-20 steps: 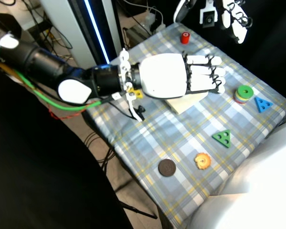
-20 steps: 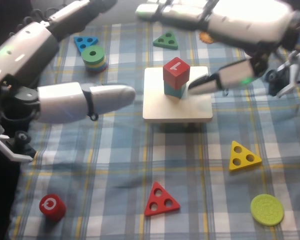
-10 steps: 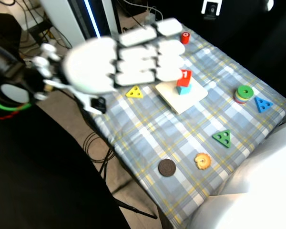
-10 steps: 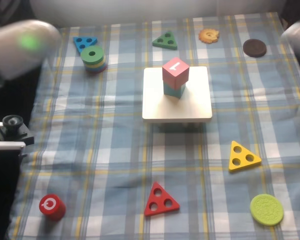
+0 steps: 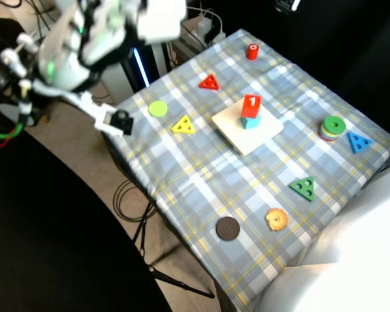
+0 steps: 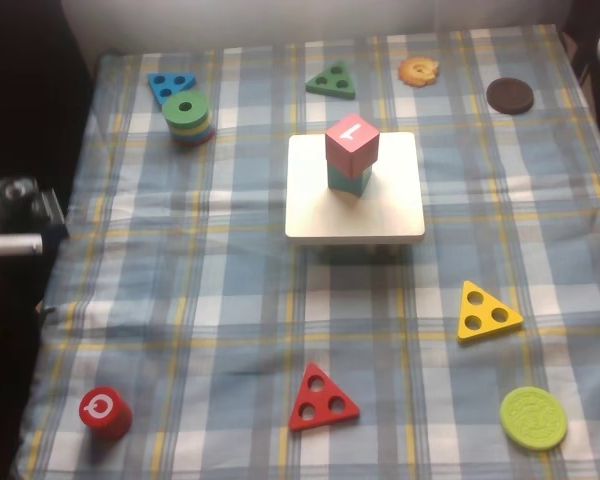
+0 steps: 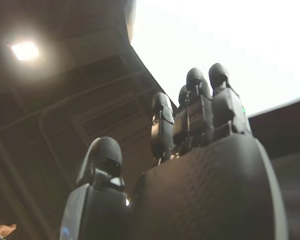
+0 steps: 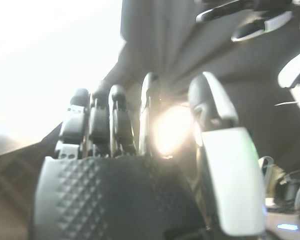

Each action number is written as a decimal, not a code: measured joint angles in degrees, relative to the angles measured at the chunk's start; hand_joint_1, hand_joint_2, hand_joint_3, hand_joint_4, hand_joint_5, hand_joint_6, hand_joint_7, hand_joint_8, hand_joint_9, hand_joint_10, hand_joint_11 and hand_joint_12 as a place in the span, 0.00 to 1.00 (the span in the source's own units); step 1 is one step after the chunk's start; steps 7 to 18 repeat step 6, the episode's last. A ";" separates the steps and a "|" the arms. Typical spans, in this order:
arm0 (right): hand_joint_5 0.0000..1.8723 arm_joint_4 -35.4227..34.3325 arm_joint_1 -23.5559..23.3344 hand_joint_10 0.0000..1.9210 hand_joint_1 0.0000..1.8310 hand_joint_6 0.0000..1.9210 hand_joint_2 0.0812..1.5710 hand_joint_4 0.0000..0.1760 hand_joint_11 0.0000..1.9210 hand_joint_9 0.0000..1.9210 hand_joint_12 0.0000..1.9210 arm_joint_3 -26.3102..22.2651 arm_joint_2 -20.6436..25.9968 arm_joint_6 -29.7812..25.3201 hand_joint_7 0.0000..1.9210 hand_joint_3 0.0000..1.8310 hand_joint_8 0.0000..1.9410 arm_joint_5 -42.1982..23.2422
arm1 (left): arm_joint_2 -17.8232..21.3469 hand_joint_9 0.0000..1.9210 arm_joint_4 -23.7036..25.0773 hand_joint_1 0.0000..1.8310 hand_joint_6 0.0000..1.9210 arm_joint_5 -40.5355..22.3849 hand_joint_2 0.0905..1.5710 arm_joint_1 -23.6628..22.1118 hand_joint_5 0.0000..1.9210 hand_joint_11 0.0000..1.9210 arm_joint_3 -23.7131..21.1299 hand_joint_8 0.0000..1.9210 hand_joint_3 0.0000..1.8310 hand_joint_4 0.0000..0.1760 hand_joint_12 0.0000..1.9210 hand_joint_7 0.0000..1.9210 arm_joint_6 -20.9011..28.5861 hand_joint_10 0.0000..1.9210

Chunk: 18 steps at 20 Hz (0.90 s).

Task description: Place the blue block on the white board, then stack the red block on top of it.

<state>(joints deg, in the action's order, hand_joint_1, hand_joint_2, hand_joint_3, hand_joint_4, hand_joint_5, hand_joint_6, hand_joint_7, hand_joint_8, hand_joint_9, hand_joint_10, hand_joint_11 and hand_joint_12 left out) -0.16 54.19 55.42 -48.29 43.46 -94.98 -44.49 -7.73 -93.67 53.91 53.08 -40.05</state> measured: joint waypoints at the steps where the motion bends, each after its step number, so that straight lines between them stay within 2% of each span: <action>1: 0.25 -0.76 -0.28 0.05 0.34 0.02 0.80 0.00 0.00 0.23 0.79 -1.62 2.36 -0.33 0.28 0.00 0.02 0.68 | 0.02 0.12 -0.31 0.16 0.00 0.07 1.00 -1.46 0.06 0.07 0.02 0.00 0.15 0.62 0.40 0.06 0.04 0.00; 2: 0.26 -0.66 -0.83 0.13 0.18 0.01 0.85 0.00 0.00 0.20 0.83 -2.34 3.87 -0.61 0.29 0.01 0.01 0.85 | -0.31 0.14 -0.87 0.12 0.03 -0.42 1.00 -2.12 0.22 0.03 0.04 0.00 0.07 0.68 0.48 0.11 0.68 0.00; 3: 0.28 -0.72 -2.62 0.71 0.35 0.67 0.88 0.65 0.24 0.30 0.96 -2.32 4.07 -1.68 0.43 0.00 0.31 -0.61 | -1.07 0.40 -1.99 0.36 0.71 -1.11 0.88 -2.10 0.26 0.14 0.13 0.16 0.07 0.30 0.55 0.41 3.65 0.16; 4: 0.28 -1.38 -3.39 0.71 0.35 0.67 0.88 0.65 0.24 0.30 0.96 -2.12 3.02 -2.40 0.43 0.00 0.31 -1.64 | -1.14 0.40 -1.92 0.36 0.71 -0.76 0.88 -1.51 0.26 0.14 0.13 0.16 0.07 0.30 0.55 0.41 4.96 0.16; 5: 0.27 -2.16 -3.58 0.71 0.43 0.84 0.88 0.19 0.26 0.36 0.96 -2.21 2.14 -2.78 0.42 0.00 0.45 -2.16 | -1.31 0.28 -1.36 0.42 0.87 -0.20 0.89 -1.11 0.25 0.07 0.13 0.52 0.03 0.00 0.76 0.33 5.90 0.55; 6: 0.25 -2.99 -3.61 0.74 0.45 0.90 0.90 0.00 0.31 0.40 0.98 -2.97 1.66 -2.73 0.41 0.00 0.52 -1.07 | -2.40 0.20 -1.31 0.37 0.93 -0.17 0.92 -1.14 0.22 0.02 0.13 0.74 0.01 0.43 0.90 0.25 7.17 0.77; 18: 0.25 -2.99 -3.61 0.74 0.45 0.90 0.90 0.00 0.31 0.40 0.98 -2.97 1.66 -2.73 0.41 0.00 0.52 -1.07 | -2.40 0.20 -1.31 0.37 0.93 -0.17 0.92 -1.14 0.22 0.02 0.13 0.74 0.01 0.43 0.90 0.25 7.17 0.77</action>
